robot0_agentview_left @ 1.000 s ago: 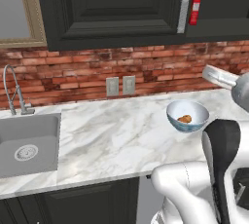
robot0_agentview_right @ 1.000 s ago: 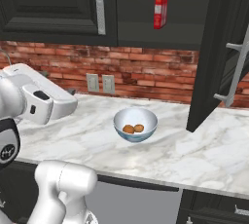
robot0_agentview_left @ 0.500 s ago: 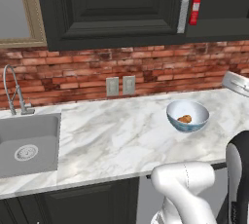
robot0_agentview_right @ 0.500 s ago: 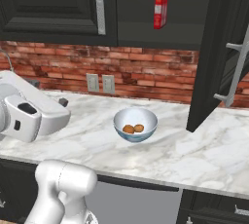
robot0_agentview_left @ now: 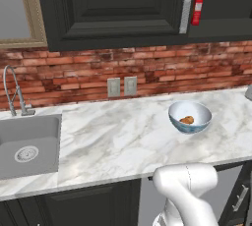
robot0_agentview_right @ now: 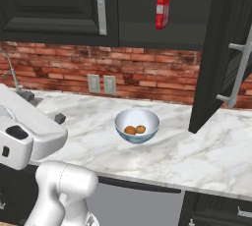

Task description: Open the cabinet. Pick the tangerine and tangerine from the cabinet and place them into the bowl. Then close the cabinet.

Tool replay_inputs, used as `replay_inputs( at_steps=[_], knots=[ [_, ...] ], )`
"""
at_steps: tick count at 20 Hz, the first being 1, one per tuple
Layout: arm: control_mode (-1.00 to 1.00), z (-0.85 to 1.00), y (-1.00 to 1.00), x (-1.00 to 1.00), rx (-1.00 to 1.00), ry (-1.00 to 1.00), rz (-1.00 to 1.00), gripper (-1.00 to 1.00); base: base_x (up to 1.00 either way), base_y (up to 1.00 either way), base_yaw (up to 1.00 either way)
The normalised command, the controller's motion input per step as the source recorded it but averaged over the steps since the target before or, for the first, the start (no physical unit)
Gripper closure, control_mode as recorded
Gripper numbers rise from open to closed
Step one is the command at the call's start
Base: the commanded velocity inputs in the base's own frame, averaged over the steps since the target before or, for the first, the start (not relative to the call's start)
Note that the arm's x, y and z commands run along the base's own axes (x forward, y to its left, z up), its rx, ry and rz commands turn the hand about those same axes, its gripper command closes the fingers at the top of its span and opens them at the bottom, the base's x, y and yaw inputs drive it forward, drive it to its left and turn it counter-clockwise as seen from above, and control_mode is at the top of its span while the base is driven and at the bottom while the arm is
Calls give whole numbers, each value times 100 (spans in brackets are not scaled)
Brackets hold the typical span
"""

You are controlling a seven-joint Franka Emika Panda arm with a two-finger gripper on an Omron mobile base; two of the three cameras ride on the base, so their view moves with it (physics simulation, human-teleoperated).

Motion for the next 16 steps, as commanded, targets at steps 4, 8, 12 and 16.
replay_inputs(
  at_steps=[4, 8, 12, 16],
  knots=[
    [-100, 0, -27, -40, 0, 0, -1, -100, 0, 0, 0],
    [-100, 0, -12, -10, 0, 0, 0, -100, 0, 0, 0],
    [-100, 0, -13, -20, 0, 0, 0, -100, 0, 0, 0],
    [-100, 0, -21, -29, 0, 0, 0, -100, 0, 0, 0]
  ],
)
